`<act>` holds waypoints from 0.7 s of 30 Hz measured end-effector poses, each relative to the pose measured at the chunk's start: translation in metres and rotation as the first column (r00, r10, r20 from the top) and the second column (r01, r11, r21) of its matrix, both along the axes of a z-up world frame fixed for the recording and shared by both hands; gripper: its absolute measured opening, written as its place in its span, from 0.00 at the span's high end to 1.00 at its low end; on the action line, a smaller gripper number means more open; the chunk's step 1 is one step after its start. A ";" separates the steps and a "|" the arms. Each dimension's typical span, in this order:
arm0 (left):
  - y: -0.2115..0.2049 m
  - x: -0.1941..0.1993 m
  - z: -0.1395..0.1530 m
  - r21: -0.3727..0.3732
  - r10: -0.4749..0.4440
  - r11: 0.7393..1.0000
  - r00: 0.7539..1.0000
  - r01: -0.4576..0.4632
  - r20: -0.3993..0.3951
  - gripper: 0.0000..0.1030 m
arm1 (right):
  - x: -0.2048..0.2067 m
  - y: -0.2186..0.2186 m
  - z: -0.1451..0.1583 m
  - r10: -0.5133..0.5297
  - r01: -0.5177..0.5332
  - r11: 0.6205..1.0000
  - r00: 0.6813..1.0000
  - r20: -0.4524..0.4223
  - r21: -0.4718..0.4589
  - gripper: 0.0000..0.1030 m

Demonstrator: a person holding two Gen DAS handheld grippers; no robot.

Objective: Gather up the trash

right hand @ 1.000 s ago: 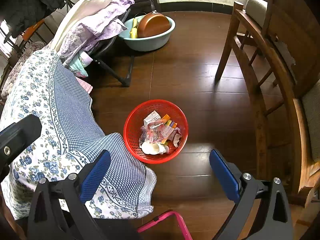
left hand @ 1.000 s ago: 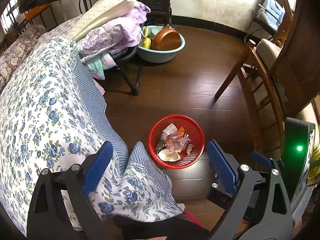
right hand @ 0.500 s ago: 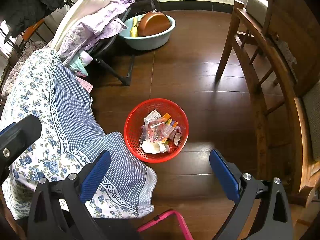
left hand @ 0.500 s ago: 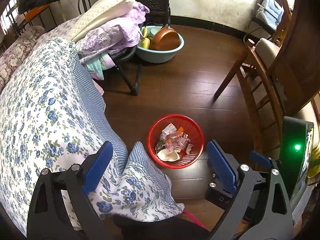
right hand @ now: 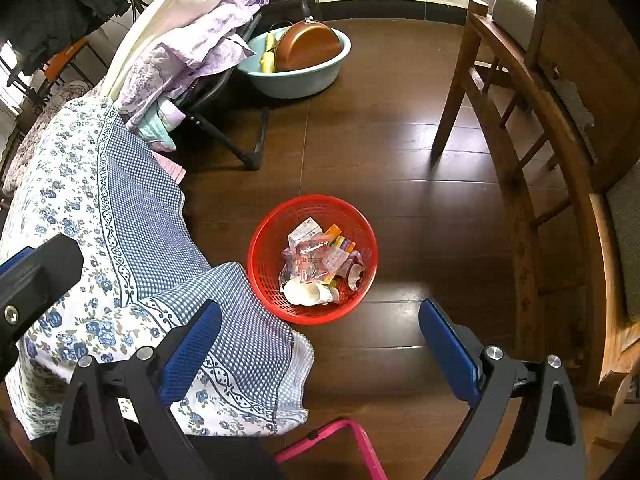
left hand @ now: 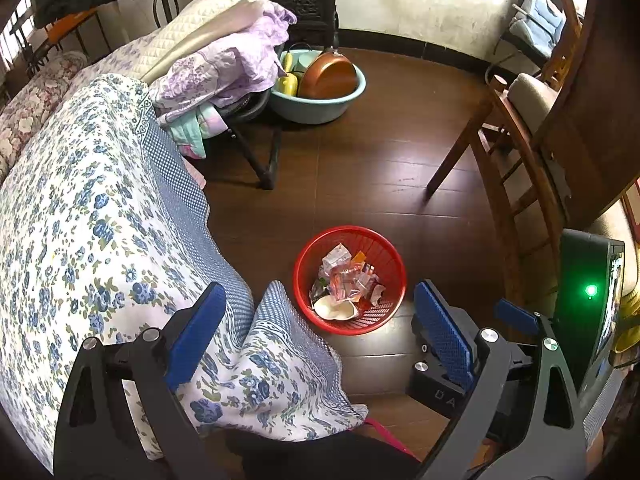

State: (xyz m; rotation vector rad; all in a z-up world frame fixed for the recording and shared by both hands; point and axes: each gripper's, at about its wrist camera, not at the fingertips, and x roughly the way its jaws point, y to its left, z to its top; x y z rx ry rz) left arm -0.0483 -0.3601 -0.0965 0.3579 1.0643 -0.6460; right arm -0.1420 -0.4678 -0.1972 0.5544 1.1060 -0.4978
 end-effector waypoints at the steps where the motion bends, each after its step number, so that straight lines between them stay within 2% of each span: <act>1: 0.000 0.000 0.000 -0.001 0.000 1.000 1.000 0.000 0.002 0.11 | 0.000 0.000 0.000 0.000 0.000 1.000 1.000 0.000 0.001 0.06; 21: -0.001 -0.002 0.003 -0.010 -0.012 1.000 1.000 0.013 0.026 0.10 | 0.000 0.000 -0.001 0.000 0.000 1.000 1.000 -0.002 0.005 0.06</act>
